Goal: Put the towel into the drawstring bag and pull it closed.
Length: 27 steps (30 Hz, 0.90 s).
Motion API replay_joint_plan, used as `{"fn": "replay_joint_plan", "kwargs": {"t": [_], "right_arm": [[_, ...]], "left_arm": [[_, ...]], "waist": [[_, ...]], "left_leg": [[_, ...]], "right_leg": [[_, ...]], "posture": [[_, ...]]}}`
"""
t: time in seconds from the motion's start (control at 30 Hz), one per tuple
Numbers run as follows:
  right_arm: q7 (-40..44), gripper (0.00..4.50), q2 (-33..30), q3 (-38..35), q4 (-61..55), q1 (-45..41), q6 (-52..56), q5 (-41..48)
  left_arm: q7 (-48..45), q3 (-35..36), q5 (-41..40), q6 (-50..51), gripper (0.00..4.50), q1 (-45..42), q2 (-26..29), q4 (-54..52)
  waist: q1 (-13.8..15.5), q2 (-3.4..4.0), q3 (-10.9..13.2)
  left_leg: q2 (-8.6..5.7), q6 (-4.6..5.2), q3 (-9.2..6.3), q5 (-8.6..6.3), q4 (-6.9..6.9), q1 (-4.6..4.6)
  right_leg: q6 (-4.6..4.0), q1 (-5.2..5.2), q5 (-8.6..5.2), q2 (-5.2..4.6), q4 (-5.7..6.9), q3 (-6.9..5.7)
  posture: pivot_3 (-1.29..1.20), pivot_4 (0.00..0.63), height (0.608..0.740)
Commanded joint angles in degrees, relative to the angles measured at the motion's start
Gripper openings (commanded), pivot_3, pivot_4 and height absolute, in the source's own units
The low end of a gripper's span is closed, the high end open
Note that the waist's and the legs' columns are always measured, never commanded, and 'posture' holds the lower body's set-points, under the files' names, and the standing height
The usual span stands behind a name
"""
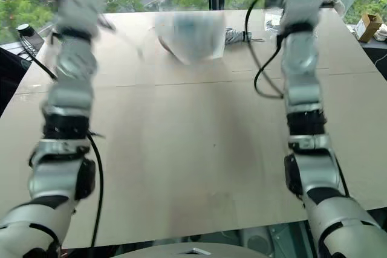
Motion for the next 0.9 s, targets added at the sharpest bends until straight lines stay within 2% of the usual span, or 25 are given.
{"fn": "replay_joint_plan", "kwargs": {"t": [0.03,0.13,0.23,0.3,0.53,0.9], "right_arm": [[-0.68,0.00,-0.24,-0.13,0.63,2.13,-1.66,-1.00],[2.18,0.00,0.54,2.46,3.41,3.95,-0.44,-1.35],[1.88,0.00,-0.53,2.59,4.08,2.87,-1.92,-2.39],[0.60,0.00,-1.53,1.39,4.65,1.52,-2.84,-2.47],[-3.28,0.00,-4.60,-1.40,6.61,-0.05,-5.46,-2.86],[-2.58,0.00,-4.40,-1.15,6.25,0.76,-5.81,-2.31]], "left_arm": [[-0.74,-0.81,0.42,-0.61,0.06,2.98,0.06,0.76],[-2.32,-1.52,-0.45,1.57,0.06,4.84,-1.59,3.37],[-0.55,-1.20,1.01,0.16,0.06,4.00,-0.77,2.06],[0.56,-0.64,1.19,-0.56,0.06,3.10,-0.08,1.96],[4.11,1.40,0.93,-2.46,0.06,2.79,1.38,2.49],[3.53,1.76,-1.18,-2.82,0.06,2.48,1.53,4.40]], "waist": [[0.20,0.14,-0.37],[0.19,0.21,-0.52],[-0.03,0.02,-0.12],[0.13,-0.06,-0.03],[0.28,-0.07,-0.06],[0.21,-0.07,-0.06]], "left_leg": [[-0.04,0.00,0.10,-0.01,-0.24,0.34],[0.00,0.07,0.20,-0.07,-0.36,1.06],[-0.01,0.11,0.18,-0.05,0.12,0.81],[-0.02,0.10,0.18,0.08,0.31,0.30],[-0.01,0.09,0.24,0.08,0.10,0.38],[-0.01,0.09,0.30,0.08,0.11,0.41]], "right_leg": [[0.01,0.22,0.00,-0.06,-0.04,0.02],[0.08,0.95,-0.12,0.00,-0.56,0.00],[0.07,0.74,-0.09,0.01,-0.07,0.11],[0.02,0.24,0.00,0.01,0.19,0.20],[0.05,0.22,0.02,-0.02,0.15,0.20],[0.05,0.20,0.02,-0.02,0.15,0.23]], "posture": [[0.00,0.150,0.740],[0.00,0.150,0.740],[0.00,0.150,0.740],[0.00,0.150,0.740],[0.00,0.150,0.740],[0.00,0.150,0.740]]}}
